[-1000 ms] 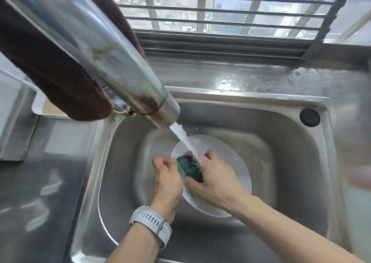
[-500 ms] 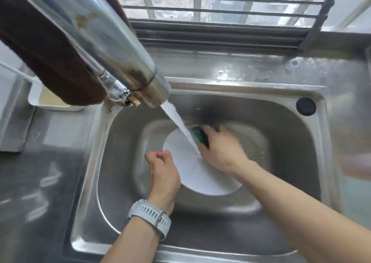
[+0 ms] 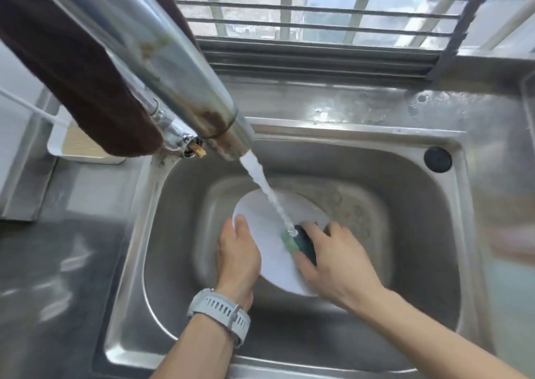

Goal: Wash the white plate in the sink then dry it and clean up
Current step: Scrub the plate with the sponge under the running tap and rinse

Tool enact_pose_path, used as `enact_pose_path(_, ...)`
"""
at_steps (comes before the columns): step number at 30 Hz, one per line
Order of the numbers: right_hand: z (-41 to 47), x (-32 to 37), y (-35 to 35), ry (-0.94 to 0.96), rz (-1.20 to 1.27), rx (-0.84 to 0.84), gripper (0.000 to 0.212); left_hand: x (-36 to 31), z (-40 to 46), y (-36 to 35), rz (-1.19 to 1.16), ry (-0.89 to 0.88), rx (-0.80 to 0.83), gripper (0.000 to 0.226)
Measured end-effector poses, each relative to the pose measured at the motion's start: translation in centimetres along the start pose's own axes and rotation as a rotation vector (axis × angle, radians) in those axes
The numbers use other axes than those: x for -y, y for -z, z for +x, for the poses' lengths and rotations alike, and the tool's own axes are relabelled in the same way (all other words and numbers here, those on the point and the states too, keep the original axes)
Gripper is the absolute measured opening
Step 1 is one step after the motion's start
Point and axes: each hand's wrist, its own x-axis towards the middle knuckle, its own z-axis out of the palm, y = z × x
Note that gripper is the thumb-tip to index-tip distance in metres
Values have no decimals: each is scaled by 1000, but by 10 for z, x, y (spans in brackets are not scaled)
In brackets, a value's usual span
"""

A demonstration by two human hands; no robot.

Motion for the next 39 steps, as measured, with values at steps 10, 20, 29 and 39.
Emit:
enact_pose_path(10, 27, -17, -8, -101, -34, -44, 50, -12, -11, -3, -46, 66, 55, 97)
enact_pose_path(20, 58, -15, -16, -117, 87, 42, 50, -8, -12, -1, 30, 56, -20, 86)
enact_pose_path(29, 59, 25, -1, 28, 219, -33, 42, 6, -28, 0, -66, 1, -5, 62)
enact_pose_path(39, 25, 42, 10, 102, 307, -14, 40, 0, -39, -2, -108, 17, 34, 76)
